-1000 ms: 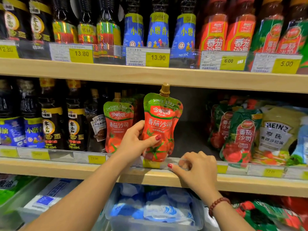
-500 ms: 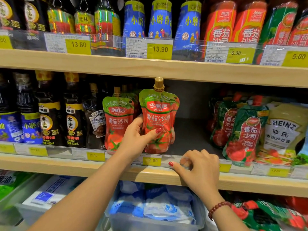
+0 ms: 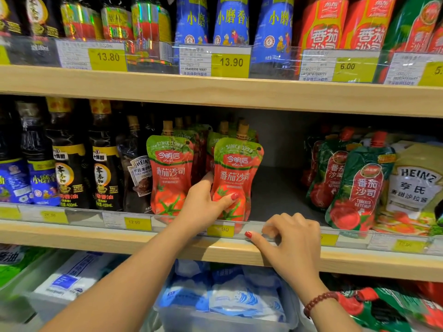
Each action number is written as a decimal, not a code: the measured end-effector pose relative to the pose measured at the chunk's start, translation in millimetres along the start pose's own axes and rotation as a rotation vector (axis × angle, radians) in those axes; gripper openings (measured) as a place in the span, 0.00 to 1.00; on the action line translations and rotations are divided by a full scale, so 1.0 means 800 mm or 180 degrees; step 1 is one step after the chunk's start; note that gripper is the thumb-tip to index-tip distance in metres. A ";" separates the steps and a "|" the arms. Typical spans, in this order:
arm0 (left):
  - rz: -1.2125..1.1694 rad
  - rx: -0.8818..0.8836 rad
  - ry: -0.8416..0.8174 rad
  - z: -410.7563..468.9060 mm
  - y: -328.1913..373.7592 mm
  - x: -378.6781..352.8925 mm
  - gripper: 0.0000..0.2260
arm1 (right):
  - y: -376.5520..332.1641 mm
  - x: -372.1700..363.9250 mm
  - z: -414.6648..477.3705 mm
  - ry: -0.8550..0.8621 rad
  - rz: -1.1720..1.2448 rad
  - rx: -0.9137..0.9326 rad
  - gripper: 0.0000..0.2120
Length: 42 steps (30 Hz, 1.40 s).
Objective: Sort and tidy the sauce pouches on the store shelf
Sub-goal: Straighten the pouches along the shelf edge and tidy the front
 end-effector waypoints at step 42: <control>0.0662 -0.0296 0.0755 -0.070 0.055 -0.023 0.08 | 0.047 0.082 -0.027 0.0096 0.1056 0.0169 0.08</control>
Point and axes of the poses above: each hand's wrist, its own z-axis towards the middle knuckle, its own x-axis out of the back of the hand, y = z × x, the point moved 7 cm from there along z, towards the middle knuckle, and after that the axes turned 4 degrees about -y, right-handed, at the moved point
